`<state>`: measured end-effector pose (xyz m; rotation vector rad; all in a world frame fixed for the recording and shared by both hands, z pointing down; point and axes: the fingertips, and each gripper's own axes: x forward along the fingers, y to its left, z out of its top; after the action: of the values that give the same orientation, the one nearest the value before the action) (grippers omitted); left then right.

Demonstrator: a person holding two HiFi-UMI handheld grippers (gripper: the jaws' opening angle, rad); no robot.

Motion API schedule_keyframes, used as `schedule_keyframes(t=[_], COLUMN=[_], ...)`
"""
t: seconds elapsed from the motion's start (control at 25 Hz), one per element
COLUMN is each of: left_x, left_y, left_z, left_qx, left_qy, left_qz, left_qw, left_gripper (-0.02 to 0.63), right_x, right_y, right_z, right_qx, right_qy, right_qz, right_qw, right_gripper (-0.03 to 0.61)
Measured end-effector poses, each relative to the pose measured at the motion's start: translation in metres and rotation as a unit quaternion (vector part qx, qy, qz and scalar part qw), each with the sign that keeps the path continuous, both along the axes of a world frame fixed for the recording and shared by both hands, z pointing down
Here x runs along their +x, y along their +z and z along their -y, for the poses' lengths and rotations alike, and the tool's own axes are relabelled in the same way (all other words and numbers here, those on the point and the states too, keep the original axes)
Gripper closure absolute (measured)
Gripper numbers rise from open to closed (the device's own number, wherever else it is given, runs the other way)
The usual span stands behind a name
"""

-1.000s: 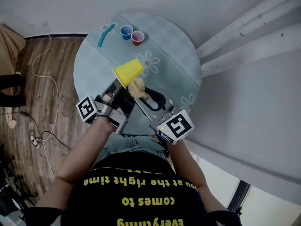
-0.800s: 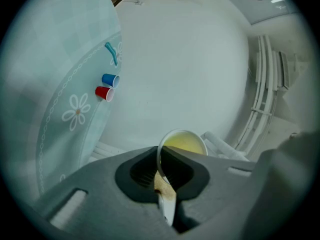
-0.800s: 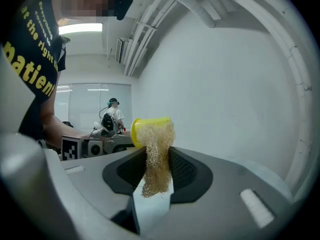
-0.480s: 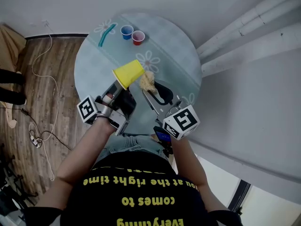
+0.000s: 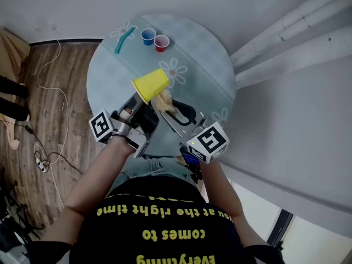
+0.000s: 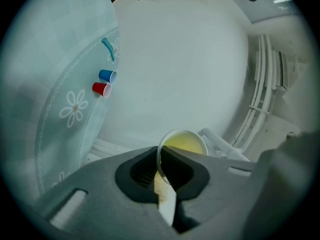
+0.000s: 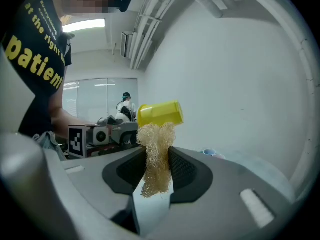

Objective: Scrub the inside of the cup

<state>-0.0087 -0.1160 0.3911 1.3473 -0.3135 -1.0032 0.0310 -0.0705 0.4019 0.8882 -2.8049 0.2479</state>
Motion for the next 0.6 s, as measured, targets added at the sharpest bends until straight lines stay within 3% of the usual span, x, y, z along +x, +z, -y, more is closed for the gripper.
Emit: schedule_keyframes(t=[0.24, 0.36, 0.6], left_x=[0.005, 0.006, 0.002], left_y=[-0.005, -0.004, 0.004], left_z=[-0.008, -0.012, -0.002], left_qx=[0.019, 0.034, 0.028], left_qy=[0.026, 0.034, 0.028], left_qz=[0.014, 0.040, 0.050], left_qw=[0.9994, 0.9980, 0.9980], left_gripper=[0.597, 0.597, 0.597], right_x=[0.023, 0.033, 0.028], right_y=[-0.003, -0.007, -0.012], right_z=[0.021, 0.024, 0.024], right_qx=[-0.004, -0.005, -0.013], right_qy=[0.058, 0.079, 0.074], right_qz=[0.000, 0.014, 0.037], right_qw=[0.998, 0.997, 0.997], right_gripper=[0.442, 0.442, 0.442])
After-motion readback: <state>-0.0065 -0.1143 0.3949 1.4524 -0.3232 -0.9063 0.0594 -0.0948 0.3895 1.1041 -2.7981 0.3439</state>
